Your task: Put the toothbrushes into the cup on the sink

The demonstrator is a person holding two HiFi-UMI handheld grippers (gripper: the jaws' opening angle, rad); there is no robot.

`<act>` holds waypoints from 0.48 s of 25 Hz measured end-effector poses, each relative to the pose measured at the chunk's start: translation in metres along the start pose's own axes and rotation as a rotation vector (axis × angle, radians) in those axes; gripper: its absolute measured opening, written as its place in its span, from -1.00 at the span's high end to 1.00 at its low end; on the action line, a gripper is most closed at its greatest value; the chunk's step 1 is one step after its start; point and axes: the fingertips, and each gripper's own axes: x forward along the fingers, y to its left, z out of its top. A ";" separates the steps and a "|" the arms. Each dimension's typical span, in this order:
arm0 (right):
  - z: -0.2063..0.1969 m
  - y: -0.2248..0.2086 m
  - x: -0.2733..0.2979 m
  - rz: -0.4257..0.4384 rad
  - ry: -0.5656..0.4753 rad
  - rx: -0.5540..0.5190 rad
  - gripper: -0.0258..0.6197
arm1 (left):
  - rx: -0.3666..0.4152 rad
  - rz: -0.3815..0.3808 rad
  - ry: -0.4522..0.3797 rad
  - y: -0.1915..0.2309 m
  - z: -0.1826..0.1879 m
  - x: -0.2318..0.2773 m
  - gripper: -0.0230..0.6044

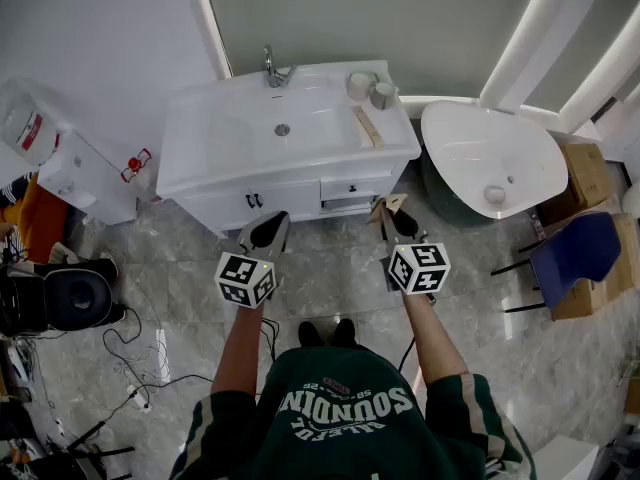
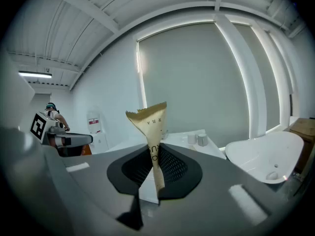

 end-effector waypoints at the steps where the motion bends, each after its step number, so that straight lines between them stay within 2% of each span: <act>1: -0.001 -0.001 0.000 0.002 0.005 0.001 0.82 | 0.001 0.001 0.003 -0.001 -0.001 0.000 0.76; 12: -0.008 -0.017 -0.001 0.010 0.031 -0.006 0.82 | -0.001 0.017 0.015 -0.007 -0.005 0.009 0.77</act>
